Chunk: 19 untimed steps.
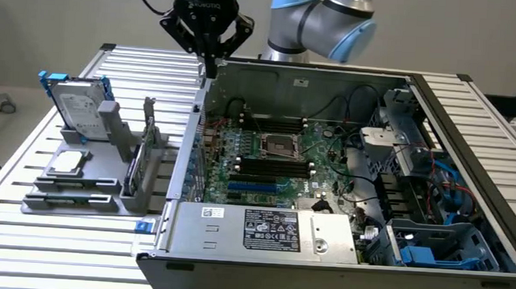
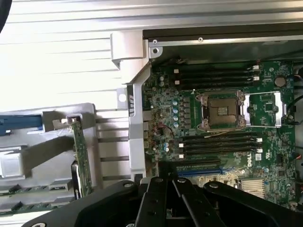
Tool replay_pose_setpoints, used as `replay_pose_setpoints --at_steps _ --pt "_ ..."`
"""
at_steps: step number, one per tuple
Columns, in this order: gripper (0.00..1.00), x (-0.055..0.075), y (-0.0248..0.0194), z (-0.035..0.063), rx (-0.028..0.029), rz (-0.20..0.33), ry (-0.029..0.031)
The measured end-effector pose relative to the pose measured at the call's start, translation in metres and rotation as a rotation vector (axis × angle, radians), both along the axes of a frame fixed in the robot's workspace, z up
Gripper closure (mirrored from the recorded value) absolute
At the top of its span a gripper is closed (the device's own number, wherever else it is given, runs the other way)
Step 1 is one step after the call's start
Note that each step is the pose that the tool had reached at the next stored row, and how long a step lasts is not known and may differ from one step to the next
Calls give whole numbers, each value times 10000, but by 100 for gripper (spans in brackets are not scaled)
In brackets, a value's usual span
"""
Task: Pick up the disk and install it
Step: 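Reach for the disk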
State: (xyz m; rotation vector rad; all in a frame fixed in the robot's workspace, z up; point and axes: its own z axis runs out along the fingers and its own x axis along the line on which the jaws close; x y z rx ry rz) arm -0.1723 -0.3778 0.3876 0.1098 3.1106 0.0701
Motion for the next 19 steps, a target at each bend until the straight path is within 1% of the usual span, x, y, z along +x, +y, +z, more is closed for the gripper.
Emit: replay_pose_setpoints --at_steps 5,8,12,19 --pt "89 -228 126 -40 -49 0 0" --pt "89 -362 180 -51 -92 1 4" --pt "89 -543 246 -62 -203 0 27" --pt "89 -865 345 -78 -418 0 102"
